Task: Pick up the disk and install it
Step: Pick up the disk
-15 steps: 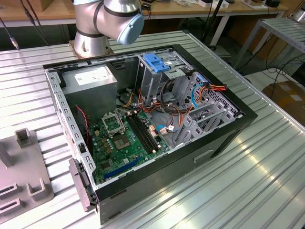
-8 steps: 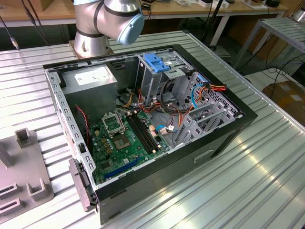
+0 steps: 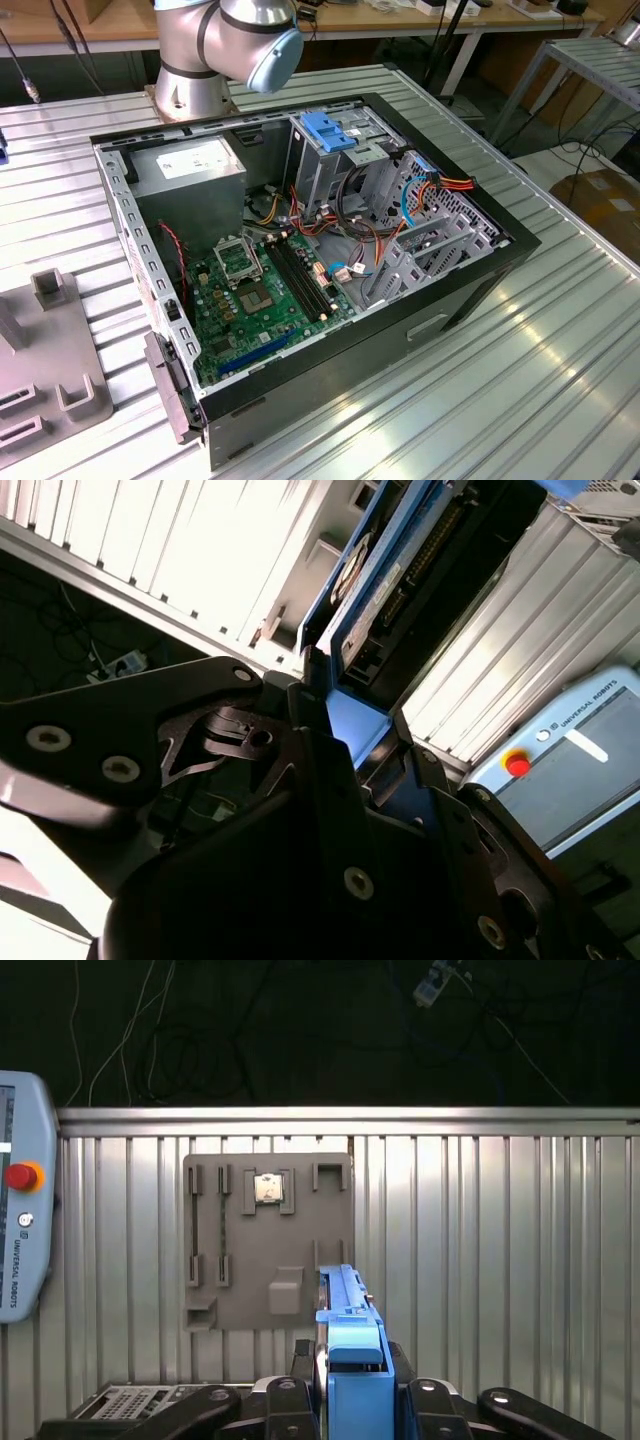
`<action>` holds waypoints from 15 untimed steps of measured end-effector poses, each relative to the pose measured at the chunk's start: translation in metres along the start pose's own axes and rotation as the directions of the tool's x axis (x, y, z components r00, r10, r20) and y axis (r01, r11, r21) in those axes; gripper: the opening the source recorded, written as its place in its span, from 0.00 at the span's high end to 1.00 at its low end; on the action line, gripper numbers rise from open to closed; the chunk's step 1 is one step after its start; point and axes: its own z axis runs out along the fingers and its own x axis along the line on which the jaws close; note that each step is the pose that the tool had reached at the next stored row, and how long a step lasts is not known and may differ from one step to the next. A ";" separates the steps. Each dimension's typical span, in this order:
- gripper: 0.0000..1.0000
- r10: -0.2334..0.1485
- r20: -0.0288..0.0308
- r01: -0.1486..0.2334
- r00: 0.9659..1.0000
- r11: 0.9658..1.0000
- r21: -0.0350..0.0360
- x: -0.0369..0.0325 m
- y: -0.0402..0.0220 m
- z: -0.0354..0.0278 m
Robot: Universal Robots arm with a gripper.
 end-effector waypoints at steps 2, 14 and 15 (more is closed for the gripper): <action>0.63 0.000 0.000 0.000 1.000 1.000 0.000 0.0000 -0.0034 0.0000; 0.63 0.000 0.000 0.000 1.000 1.000 0.000 -0.0002 -0.0201 -0.0002; 0.63 0.000 0.000 0.000 1.000 1.000 0.000 -0.0002 -0.0212 -0.0002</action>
